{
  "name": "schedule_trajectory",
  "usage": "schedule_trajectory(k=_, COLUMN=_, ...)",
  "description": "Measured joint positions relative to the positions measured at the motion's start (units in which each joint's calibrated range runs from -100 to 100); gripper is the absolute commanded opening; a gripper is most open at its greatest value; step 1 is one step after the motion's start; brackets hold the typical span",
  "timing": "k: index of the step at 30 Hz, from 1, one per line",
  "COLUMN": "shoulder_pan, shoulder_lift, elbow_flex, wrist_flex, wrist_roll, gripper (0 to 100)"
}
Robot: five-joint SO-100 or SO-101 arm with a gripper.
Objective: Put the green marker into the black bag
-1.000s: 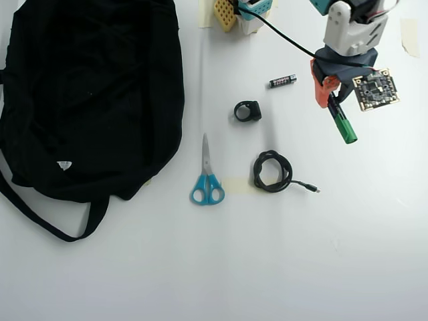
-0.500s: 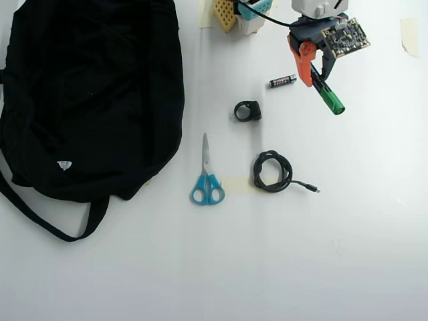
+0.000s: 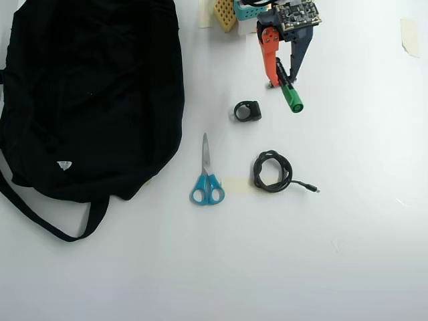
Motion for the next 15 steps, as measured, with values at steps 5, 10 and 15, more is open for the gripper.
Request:
schedule_trajectory(k=5, shoulder_pan=7.13, shoulder_lift=0.00, elbow_flex=0.00, wrist_flex=-3.86, wrist_roll=1.81, gripper=2)
schedule_trajectory(k=10, shoulder_pan=15.58, shoulder_lift=0.00, elbow_flex=0.00, wrist_flex=-5.58, wrist_roll=4.00, gripper=2)
schedule_trajectory(k=15, shoulder_pan=23.81, shoulder_lift=0.00, elbow_flex=0.00, wrist_flex=-5.84, wrist_roll=5.13, gripper=2)
